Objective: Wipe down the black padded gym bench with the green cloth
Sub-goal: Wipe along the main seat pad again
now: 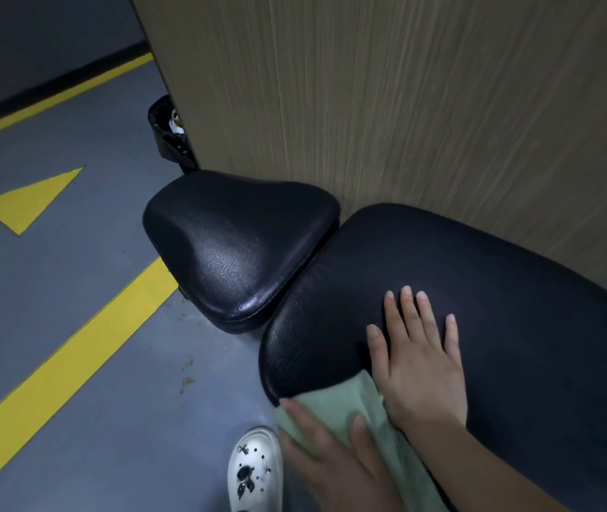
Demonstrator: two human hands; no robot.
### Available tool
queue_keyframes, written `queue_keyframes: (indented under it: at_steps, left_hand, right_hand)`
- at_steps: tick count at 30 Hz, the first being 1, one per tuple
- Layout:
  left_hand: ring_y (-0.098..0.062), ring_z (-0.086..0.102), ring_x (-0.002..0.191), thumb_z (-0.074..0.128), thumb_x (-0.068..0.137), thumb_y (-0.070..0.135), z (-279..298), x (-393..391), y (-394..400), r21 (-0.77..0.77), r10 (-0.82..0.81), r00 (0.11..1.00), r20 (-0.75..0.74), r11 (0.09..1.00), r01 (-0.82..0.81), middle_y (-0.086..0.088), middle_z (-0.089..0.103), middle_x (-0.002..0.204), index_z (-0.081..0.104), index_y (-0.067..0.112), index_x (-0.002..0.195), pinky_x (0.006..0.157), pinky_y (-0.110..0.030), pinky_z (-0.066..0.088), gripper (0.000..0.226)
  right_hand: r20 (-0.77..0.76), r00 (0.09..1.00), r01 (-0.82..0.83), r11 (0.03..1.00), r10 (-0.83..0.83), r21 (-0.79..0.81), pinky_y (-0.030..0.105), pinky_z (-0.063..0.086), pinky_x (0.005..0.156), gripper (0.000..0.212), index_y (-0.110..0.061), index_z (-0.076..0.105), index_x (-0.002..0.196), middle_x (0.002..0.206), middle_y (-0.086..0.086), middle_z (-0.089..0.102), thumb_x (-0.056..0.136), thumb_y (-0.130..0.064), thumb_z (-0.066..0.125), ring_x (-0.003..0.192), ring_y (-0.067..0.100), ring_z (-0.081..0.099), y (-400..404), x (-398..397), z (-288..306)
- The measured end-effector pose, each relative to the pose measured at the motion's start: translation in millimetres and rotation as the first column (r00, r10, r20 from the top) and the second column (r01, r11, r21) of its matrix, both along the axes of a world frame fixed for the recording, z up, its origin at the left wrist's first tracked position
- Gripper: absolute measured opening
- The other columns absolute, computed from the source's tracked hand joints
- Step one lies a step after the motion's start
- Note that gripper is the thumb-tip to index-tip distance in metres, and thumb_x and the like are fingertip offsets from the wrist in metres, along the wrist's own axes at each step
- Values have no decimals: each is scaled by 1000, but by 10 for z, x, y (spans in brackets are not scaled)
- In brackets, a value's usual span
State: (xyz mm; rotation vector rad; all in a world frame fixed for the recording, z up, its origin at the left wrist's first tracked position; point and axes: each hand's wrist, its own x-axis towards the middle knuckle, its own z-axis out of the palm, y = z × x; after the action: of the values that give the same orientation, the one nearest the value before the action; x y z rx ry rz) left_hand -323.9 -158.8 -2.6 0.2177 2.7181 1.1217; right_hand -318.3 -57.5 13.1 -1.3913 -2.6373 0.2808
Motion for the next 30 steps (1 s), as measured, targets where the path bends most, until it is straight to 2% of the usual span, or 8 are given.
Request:
queue_keyframes:
  at_steps: [2,5,10,12,15,18,22,30]
  left_hand:
    - [-56,54,99,16,85,77,12,29,69,22,6,999,50,1000,-7,-37,39,132,6,43,148,77,-58,50,73]
    - [-56,42,114,16,74,85,54,-91,104,53,53,991,122,997,-60,-34,23,144,-10,46,147,93,-57,41,87]
    - [-43,22,130,37,88,58,137,-272,132,30,46,976,212,998,-53,-22,-5,153,-21,41,136,105,-48,28,77]
    - [-42,21,129,39,89,54,110,-331,148,6,46,982,184,999,-48,-22,-4,153,-17,39,140,105,-49,27,78]
    - [-45,25,124,26,85,72,39,-396,145,-29,-15,999,38,999,16,-25,7,150,-6,37,150,99,-56,33,81]
    - [-42,26,122,27,88,65,39,-525,152,-105,-48,999,-20,993,46,-24,11,149,3,31,153,94,-53,39,77]
    - [-30,24,120,24,93,57,142,-706,151,-252,-131,991,20,959,132,-14,6,150,-9,33,151,92,-42,38,71]
    - [-22,32,119,17,96,55,215,-1169,276,-386,-441,894,-83,841,379,-2,28,135,-8,36,151,93,-42,39,63]
  right_hand:
    - [-8,1000,9,1000,-9,-2,39,-10,117,87,-21,11,151,159,-5,4,83,-60,-27,145,9,-11,-4,-8,4]
    - [-11,1000,5,999,-5,-34,39,-12,117,83,-23,5,151,159,-7,-3,83,-60,-25,144,7,-16,-4,-6,24]
    - [-9,1000,12,998,-13,-58,39,-12,118,76,-24,4,151,156,-9,-8,84,-56,-16,143,6,-18,-13,-11,54]
    - [-12,1000,11,997,-12,-70,38,-12,118,77,-24,5,152,157,-9,-7,85,-57,-16,143,6,-18,-8,-15,56]
    - [3,1000,12,997,-12,-72,38,-14,117,79,-24,3,152,158,-8,-8,83,-57,-18,143,6,-20,-3,-9,64]
    - [10,1000,12,997,-11,-74,38,-14,117,80,-24,2,152,158,-8,-9,82,-58,-19,143,6,-20,-10,-7,72]
    - [12,1000,8,997,-7,-79,38,-14,117,81,-24,2,153,159,-6,-7,83,-60,-19,144,8,-19,-11,-18,77]
    - [37,999,13,998,-11,-62,40,-13,117,87,-26,-2,151,157,-7,-11,78,-63,-29,144,9,-20,-11,-29,71]
